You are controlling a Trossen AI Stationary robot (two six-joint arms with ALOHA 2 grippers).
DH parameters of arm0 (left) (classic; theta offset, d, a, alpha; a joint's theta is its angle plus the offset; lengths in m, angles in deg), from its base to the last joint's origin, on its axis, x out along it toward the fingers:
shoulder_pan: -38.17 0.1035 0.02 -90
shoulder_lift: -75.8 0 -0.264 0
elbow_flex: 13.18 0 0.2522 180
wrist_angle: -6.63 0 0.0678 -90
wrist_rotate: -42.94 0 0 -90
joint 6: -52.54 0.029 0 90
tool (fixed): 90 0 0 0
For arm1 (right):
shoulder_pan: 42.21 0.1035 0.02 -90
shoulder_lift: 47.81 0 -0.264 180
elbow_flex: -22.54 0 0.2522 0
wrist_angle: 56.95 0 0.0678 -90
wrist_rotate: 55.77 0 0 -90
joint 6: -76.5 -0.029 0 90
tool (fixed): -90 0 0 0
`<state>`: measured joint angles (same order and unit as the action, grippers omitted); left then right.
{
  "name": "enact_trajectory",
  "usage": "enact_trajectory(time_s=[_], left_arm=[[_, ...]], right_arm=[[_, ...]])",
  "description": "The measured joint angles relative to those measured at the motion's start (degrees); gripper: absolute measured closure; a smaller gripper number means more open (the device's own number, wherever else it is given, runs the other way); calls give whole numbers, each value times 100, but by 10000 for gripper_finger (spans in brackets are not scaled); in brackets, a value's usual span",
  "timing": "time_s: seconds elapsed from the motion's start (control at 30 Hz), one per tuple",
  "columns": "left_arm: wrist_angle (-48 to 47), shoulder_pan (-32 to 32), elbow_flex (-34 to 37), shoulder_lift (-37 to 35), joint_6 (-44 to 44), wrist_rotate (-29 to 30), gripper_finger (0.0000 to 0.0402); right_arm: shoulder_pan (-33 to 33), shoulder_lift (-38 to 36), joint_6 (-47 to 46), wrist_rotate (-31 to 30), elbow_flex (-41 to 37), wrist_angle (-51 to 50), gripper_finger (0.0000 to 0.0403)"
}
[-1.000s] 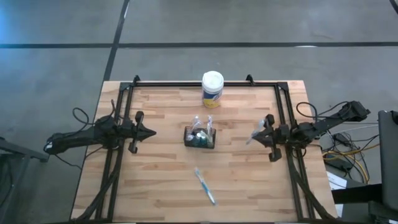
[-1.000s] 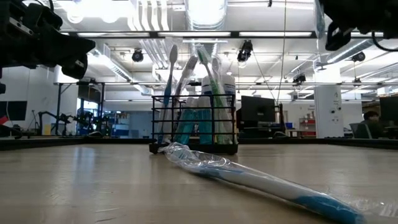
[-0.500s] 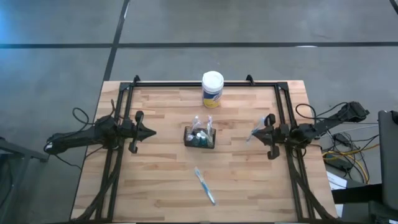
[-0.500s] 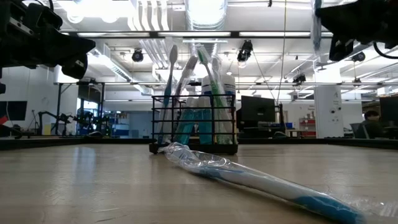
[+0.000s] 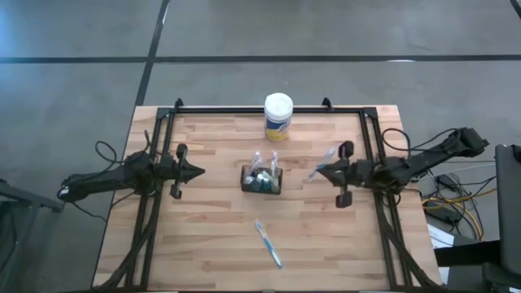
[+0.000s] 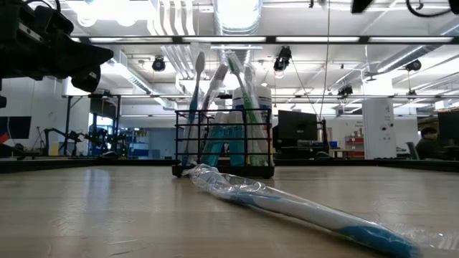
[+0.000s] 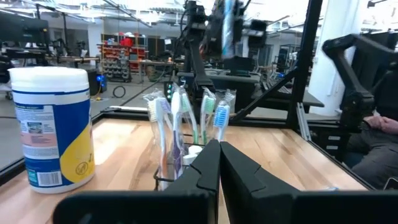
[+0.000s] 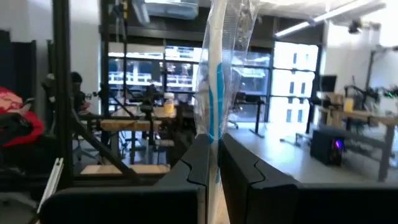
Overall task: Pick & Place toothbrushing station
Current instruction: Put the right blue toothbrush into the wire organizer
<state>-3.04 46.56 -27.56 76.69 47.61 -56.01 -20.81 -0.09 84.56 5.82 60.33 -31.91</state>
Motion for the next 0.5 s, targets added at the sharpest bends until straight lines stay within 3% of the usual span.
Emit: enact_trajectory(time_s=[0.3,0.5], left_arm=[[1,-1,0,0,-15,5,390],[1,1,0,0,-20,5,390]], right_arm=[[-615,1775,94,944,1240,62,390],[-954,2586,-152,1063,1111,704,390]])
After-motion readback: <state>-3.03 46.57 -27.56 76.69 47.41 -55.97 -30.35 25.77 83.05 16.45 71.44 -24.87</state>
